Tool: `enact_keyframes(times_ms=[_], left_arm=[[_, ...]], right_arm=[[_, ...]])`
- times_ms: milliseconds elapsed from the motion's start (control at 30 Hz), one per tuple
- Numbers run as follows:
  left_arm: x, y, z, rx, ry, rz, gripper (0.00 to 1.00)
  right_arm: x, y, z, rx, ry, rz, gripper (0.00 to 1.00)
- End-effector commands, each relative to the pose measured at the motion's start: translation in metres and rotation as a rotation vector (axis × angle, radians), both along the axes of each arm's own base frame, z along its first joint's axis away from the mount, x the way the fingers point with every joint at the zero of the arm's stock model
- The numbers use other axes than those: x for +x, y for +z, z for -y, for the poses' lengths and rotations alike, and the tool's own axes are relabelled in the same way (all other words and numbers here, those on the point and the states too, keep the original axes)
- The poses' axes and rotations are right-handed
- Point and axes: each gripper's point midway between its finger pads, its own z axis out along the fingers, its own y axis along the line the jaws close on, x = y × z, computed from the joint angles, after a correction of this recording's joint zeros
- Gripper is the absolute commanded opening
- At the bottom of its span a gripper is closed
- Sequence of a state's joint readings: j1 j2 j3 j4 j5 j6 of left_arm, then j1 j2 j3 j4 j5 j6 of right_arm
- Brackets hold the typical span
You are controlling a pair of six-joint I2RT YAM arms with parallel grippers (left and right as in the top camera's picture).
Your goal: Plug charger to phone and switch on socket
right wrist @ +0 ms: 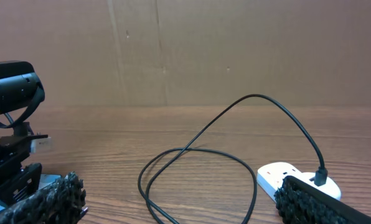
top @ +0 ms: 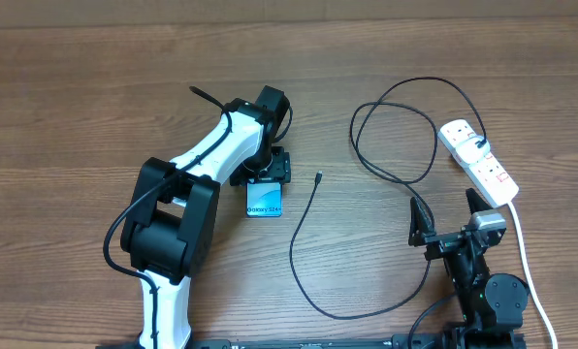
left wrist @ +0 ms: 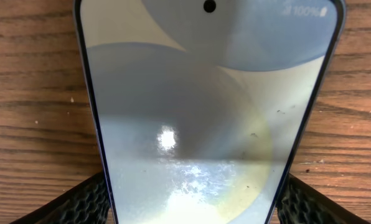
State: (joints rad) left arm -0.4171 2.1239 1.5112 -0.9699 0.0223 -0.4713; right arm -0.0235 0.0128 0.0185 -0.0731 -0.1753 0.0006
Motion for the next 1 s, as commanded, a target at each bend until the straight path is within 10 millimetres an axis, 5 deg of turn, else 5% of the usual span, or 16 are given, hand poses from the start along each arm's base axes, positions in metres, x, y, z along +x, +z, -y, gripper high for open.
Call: enact_keyframes(times_ms=[0,967], left_arm=[[-0.0024,-0.0066,-0.0041,0.016,0.007,-0.017,0.78],[-0.0032,-0.0057,-0.0054,0.021,0.008,-0.021,0.75]], right_arm=[[0.0,-0.002,-0.0006,0.003,0.001,0.003,1.0],[0.0,-0.002,-0.0006,0.003,0.001,0.003,1.0]])
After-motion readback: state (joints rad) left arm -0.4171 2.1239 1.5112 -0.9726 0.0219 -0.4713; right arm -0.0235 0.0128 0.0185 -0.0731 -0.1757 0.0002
